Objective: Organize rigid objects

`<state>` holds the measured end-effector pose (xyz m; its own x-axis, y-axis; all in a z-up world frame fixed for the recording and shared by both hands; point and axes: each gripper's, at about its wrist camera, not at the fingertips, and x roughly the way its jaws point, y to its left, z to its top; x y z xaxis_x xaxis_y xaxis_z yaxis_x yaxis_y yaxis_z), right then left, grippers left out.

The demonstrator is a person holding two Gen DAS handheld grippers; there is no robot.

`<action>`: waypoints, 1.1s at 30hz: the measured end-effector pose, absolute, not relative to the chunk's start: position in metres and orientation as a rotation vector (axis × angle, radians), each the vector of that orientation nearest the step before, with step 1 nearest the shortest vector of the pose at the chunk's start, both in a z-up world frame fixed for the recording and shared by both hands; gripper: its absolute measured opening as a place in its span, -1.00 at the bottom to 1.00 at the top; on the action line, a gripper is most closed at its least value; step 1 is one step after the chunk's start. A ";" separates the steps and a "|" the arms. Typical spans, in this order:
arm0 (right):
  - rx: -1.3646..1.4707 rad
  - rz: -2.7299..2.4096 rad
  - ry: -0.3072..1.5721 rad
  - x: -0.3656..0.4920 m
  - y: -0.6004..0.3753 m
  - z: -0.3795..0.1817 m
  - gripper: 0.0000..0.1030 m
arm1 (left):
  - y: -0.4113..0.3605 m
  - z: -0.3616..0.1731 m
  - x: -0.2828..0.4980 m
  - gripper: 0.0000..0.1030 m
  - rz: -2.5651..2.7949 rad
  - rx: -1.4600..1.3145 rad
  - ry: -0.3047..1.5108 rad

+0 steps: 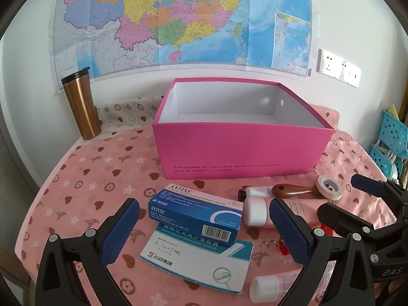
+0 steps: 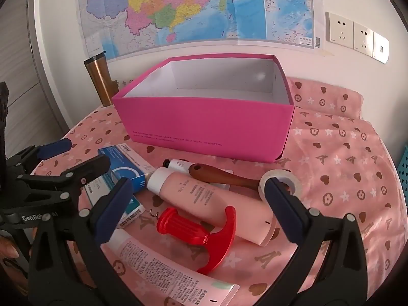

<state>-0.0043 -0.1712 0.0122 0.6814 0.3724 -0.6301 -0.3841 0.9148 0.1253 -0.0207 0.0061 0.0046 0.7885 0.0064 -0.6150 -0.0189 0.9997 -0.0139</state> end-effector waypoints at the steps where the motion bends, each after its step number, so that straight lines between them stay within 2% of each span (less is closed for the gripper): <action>1: -0.018 0.425 0.703 -0.004 -0.171 0.012 1.00 | 0.006 0.004 -0.021 1.00 0.013 -0.018 0.663; 27: -0.026 0.415 0.704 -0.011 -0.178 0.002 1.00 | -0.001 0.000 -0.025 1.00 -0.022 0.003 0.671; 33: -0.009 0.430 0.771 -0.022 -0.196 -0.015 1.00 | -0.001 -0.007 -0.037 1.00 -0.144 0.013 0.691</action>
<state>-0.0218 -0.1961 -0.0153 0.6351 0.3735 -0.6761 -0.3797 0.9132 0.1478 -0.0370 -0.0006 -0.0073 0.7609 -0.1278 -0.6361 0.1361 0.9900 -0.0361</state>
